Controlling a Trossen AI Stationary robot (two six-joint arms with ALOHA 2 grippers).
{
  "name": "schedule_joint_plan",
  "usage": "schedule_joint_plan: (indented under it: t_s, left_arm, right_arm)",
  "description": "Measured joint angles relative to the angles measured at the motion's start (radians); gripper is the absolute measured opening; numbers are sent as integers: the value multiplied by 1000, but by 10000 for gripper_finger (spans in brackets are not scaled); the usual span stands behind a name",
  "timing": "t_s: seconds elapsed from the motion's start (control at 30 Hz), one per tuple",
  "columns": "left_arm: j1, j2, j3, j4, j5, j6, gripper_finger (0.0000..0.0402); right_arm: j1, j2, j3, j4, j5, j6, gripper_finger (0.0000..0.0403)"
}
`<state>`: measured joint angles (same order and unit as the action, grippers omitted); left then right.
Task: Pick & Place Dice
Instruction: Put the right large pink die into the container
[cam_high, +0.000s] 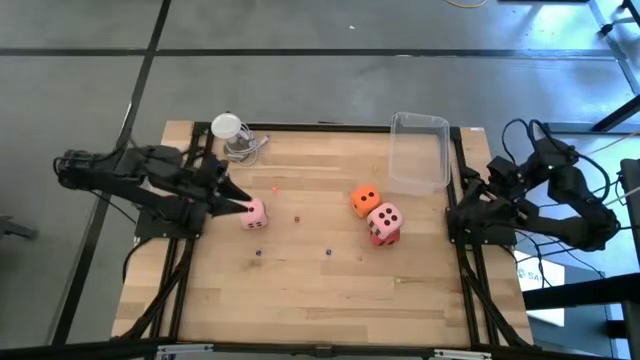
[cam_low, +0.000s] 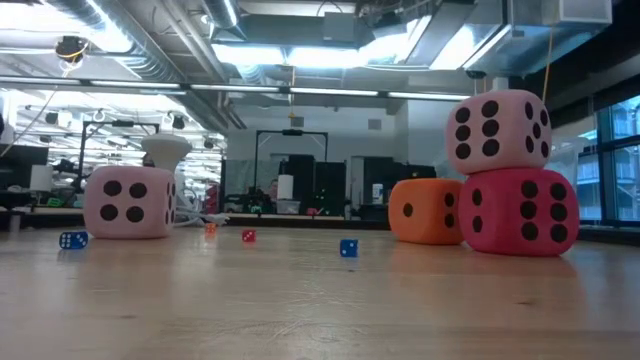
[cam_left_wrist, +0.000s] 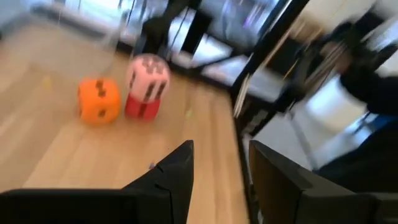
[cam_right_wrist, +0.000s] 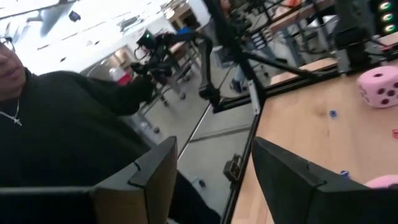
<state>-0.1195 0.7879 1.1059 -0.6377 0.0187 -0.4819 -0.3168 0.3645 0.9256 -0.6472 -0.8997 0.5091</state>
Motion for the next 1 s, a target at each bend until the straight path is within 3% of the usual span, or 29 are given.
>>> schedule_joint_plan:
  t_s: [0.13,0.3,0.43,0.57,0.8,1.0]
  left_arm:
    - [-2,83,68,-94,-8,-68,145]
    - [-2,118,77,68,37,-318,145]
    - [-2,114,75,206,76,-175,145]
    - [-2,86,76,339,81,-27,145]
    - [-3,-7,76,270,70,40,145]
    - [-3,-41,76,244,52,-11,145]
  right_arm:
    - [0,64,38,-5,-77,-44,208]
    - [0,140,61,14,-124,-109,208]
    - [0,157,64,46,-126,-225,208]
    - [0,160,65,106,-55,-102,208]
    - [0,155,65,364,-77,42,208]
    - [0,156,65,379,107,17,208]
